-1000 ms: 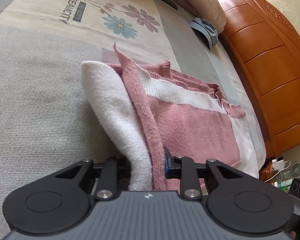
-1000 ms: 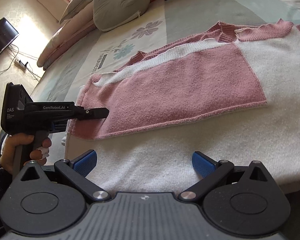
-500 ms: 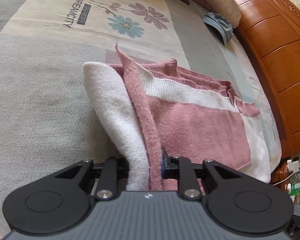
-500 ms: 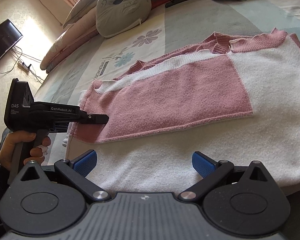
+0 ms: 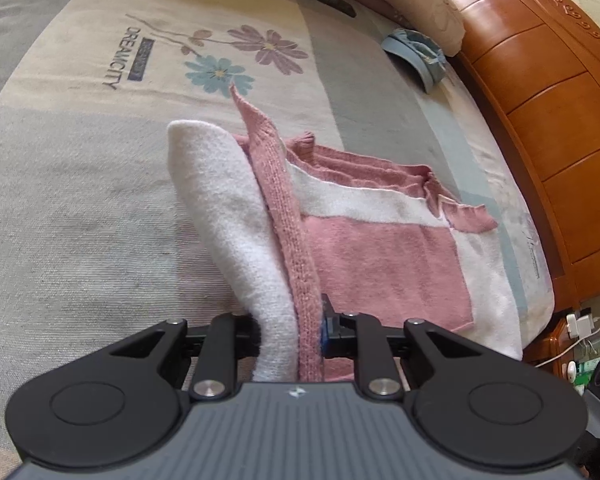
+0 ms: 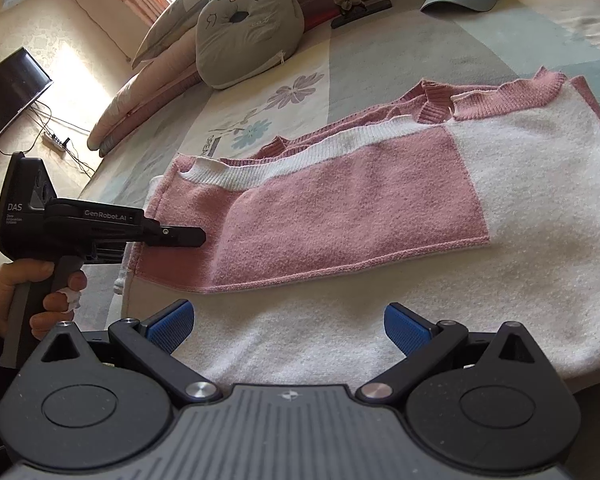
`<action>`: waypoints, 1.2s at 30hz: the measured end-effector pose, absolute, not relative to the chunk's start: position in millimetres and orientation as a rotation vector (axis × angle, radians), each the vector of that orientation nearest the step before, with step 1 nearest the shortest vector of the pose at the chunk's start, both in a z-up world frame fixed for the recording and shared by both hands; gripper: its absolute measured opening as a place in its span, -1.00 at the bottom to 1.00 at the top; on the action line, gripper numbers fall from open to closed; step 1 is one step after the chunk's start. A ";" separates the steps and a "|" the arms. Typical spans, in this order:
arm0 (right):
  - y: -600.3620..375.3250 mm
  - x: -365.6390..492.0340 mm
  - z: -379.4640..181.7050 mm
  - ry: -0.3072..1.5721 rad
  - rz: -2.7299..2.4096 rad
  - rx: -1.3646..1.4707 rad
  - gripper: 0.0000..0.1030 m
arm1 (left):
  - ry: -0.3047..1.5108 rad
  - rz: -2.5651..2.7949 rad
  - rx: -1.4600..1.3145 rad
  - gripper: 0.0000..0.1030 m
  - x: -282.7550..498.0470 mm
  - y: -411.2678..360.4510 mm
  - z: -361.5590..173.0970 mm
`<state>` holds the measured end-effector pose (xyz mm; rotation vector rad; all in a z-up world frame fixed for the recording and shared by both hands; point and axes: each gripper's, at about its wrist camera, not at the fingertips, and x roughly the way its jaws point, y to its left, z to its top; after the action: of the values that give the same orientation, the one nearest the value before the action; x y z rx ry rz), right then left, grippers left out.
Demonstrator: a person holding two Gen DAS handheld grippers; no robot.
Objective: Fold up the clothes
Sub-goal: 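Lift and fold the held sweater side over toward its middle with the left tool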
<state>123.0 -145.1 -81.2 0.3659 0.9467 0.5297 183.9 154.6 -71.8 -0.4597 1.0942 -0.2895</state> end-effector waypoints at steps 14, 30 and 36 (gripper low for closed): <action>-174.5 118.8 -62.7 0.834 0.513 0.333 1.00 | 1.061 -0.383 -0.480 -0.64 182.6 117.9 -21.0; -238.6 115.0 -54.9 0.733 0.417 0.383 1.00 | 1.087 -0.449 -0.449 -0.63 210.2 30.9 15.6; -267.2 108.3 -53.3 0.707 0.368 0.404 1.00 | 1.105 -0.458 -0.446 -0.63 228.8 -3.5 16.2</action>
<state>108.3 -267.2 -53.3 0.4044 0.7073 0.3685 228.8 -3.5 16.2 -0.4460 1.1050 -0.4578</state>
